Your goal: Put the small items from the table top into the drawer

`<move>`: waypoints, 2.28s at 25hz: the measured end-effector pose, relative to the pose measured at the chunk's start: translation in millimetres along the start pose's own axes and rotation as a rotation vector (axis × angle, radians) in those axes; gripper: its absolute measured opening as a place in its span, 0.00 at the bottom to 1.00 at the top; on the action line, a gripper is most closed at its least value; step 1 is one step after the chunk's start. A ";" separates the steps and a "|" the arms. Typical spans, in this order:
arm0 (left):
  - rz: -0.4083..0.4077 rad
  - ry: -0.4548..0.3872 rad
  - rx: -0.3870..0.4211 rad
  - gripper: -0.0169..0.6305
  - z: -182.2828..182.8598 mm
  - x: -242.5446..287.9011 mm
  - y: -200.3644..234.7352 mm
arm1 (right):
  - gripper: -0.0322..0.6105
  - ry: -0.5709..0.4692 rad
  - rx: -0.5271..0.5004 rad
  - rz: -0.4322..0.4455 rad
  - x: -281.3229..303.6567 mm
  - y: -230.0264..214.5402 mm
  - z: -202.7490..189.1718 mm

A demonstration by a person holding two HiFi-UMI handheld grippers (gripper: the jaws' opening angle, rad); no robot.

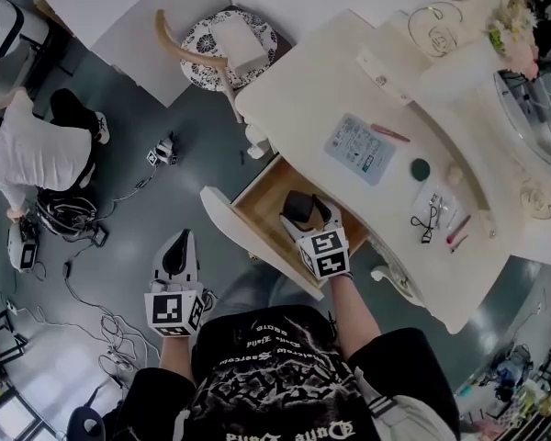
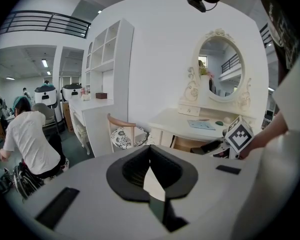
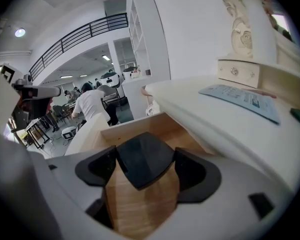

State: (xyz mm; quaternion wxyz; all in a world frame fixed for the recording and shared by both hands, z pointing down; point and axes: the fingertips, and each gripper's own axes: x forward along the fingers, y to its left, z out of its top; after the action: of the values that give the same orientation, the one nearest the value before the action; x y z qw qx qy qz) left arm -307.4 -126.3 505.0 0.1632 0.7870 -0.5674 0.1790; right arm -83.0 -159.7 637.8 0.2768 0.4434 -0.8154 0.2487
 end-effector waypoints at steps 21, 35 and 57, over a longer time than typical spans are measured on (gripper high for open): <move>0.005 0.051 0.044 0.05 -10.4 1.3 -0.9 | 0.63 0.012 0.050 -0.086 49.4 -23.5 -13.0; -0.007 0.073 0.058 0.05 -16.9 3.7 1.8 | 0.63 0.030 0.068 -0.113 75.9 -32.5 -14.1; -0.018 0.099 0.067 0.05 -20.9 3.7 -2.0 | 0.63 0.091 0.046 -0.128 85.3 -36.6 -24.9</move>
State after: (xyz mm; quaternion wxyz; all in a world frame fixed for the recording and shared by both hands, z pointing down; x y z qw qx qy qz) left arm -306.4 -119.1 525.0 0.1662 0.7874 -0.5450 0.2351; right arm -84.4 -211.1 719.0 0.3189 0.4889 -0.7661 0.2691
